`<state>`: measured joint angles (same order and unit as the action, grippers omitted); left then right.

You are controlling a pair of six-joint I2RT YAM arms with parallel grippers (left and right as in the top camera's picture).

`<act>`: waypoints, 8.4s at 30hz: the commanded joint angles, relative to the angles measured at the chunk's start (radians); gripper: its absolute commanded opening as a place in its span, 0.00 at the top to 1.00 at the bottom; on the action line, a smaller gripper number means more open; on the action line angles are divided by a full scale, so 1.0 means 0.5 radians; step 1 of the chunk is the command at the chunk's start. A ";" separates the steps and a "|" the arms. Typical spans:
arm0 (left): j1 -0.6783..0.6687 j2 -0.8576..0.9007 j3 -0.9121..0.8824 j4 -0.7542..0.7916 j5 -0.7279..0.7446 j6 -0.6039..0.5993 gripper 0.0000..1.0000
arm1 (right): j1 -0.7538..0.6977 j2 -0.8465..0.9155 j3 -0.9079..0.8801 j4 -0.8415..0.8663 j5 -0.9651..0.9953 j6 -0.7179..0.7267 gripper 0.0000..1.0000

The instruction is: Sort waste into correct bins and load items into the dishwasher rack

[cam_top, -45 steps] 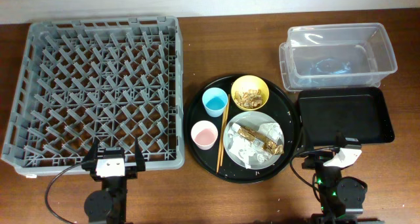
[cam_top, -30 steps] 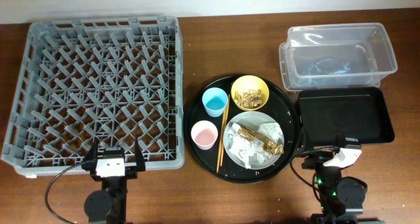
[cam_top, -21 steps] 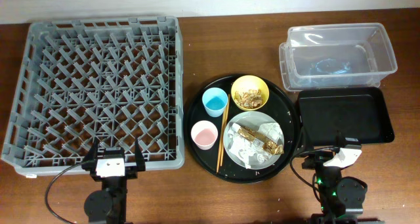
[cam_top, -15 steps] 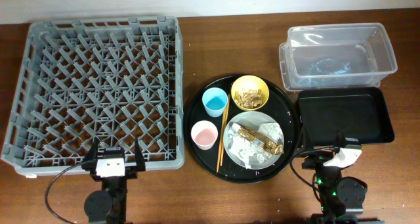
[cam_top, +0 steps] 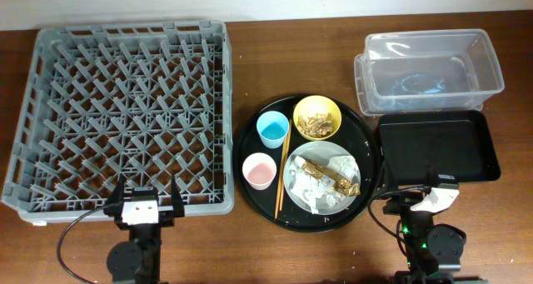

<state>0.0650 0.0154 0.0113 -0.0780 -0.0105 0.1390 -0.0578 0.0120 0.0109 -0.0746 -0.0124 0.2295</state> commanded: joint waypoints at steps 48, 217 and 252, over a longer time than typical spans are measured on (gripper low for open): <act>0.003 1.804 1.846 -0.420 0.728 0.115 0.01 | 0.012 1.115 1.741 -0.890 -0.412 -0.668 0.02; 0.003 3.081 3.220 -1.643 0.777 0.076 0.01 | 0.028 3.577 2.602 -2.526 2.531 0.737 0.96; 0.007 3.081 3.220 -1.643 0.777 0.076 0.01 | 0.375 3.796 2.604 -2.390 2.671 1.139 0.96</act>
<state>0.0650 1.5528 1.6066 -0.8978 0.3672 0.1867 0.1246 1.9049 1.3159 -1.2739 1.4796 0.6525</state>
